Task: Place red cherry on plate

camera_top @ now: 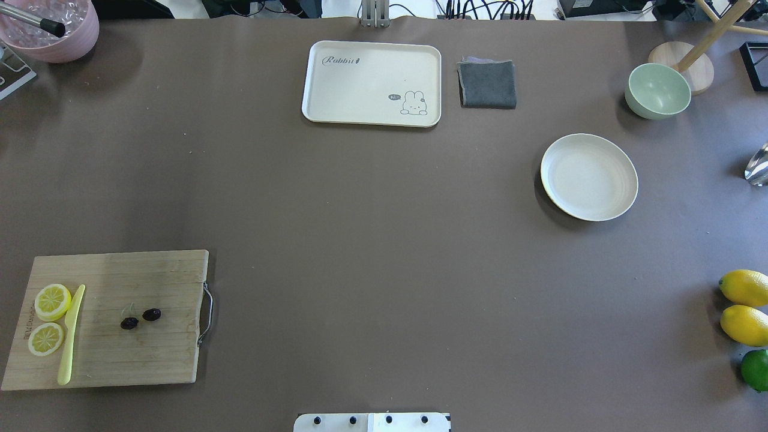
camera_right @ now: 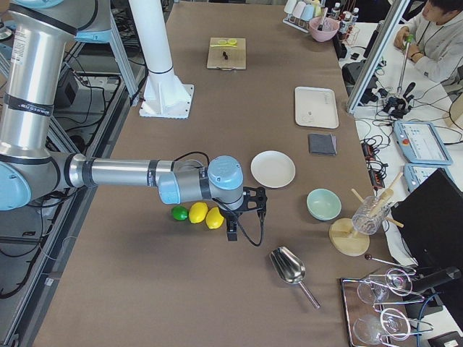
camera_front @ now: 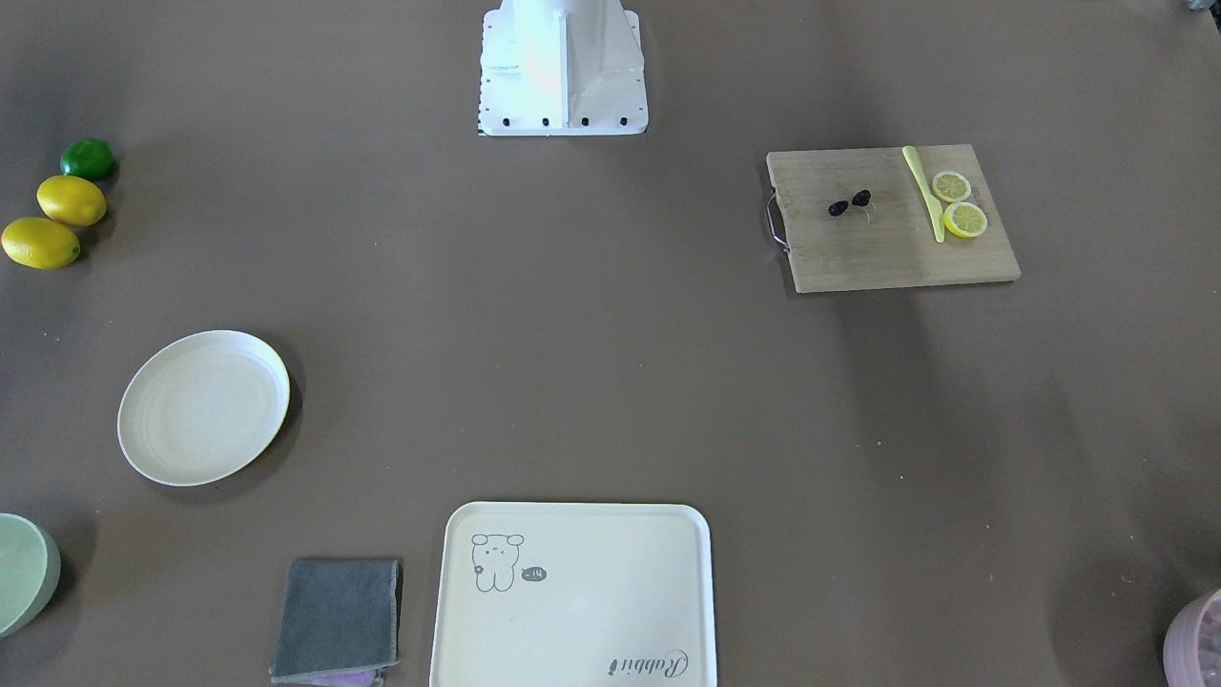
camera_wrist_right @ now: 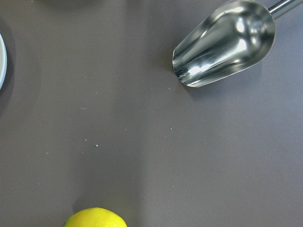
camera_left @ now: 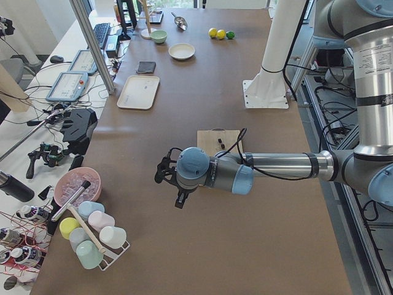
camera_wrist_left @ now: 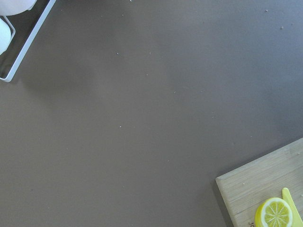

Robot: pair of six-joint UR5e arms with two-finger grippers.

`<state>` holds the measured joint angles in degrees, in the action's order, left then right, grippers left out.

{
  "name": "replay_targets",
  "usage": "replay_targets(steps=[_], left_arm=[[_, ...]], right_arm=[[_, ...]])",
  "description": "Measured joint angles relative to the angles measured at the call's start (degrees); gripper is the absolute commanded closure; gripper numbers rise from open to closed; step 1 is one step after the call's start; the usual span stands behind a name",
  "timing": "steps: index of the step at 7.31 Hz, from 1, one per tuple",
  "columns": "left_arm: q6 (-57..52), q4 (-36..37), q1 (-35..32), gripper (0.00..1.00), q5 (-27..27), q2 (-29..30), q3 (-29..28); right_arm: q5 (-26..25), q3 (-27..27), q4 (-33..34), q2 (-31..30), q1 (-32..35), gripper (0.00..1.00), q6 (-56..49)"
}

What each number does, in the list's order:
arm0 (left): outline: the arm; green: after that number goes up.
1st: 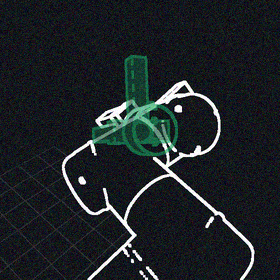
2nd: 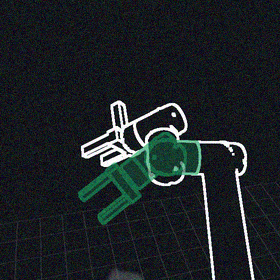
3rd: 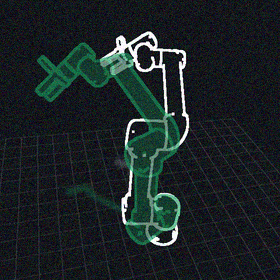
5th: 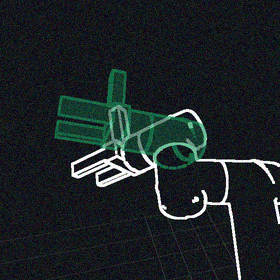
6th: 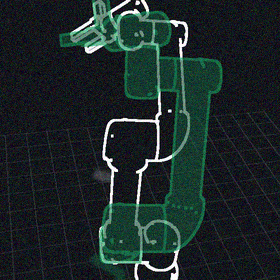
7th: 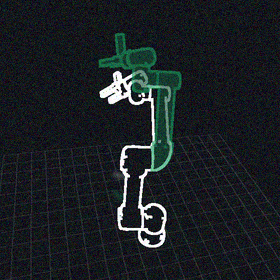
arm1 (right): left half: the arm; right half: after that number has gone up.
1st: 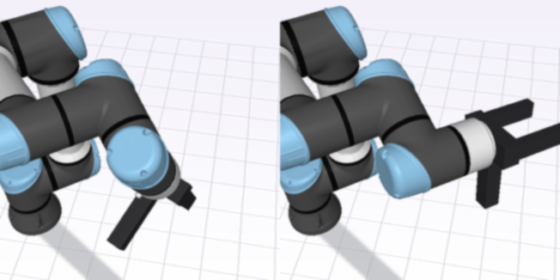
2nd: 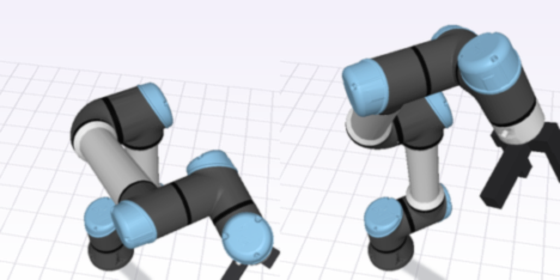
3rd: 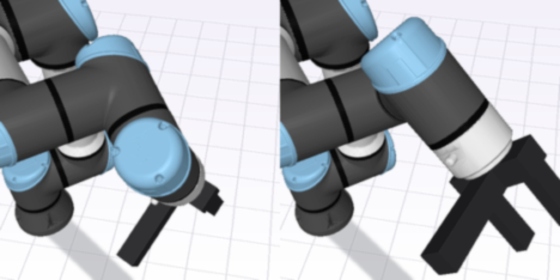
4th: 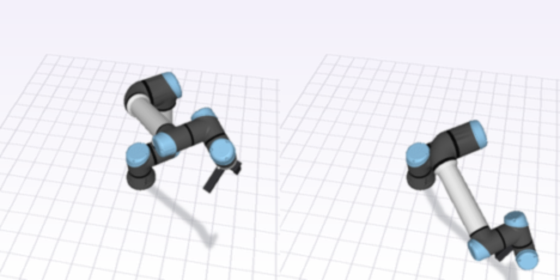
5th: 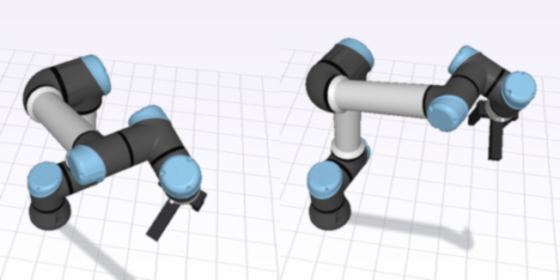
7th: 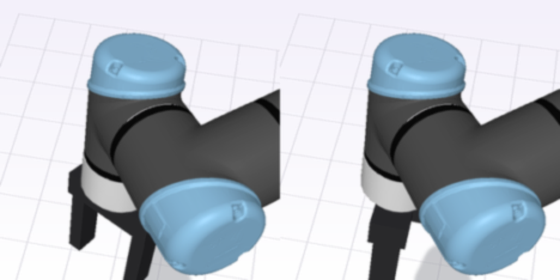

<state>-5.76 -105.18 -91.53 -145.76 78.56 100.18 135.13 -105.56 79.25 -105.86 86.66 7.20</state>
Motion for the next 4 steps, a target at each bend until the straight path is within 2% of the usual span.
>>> replay_targets(steps=[2,4], left_arm=[[1.67,-2.79,0.08,0.02,2.45,-1.29,0.08],[2.43,-4.21,0.06,0.02,2.69,-2.58,0.12]], right_arm=[[0.03,0.61,-2.23,-0.45,0.00,0.00,0.06],[1.13,1.44,-4.41,-0.62,-0.08,0.00,0.13]])
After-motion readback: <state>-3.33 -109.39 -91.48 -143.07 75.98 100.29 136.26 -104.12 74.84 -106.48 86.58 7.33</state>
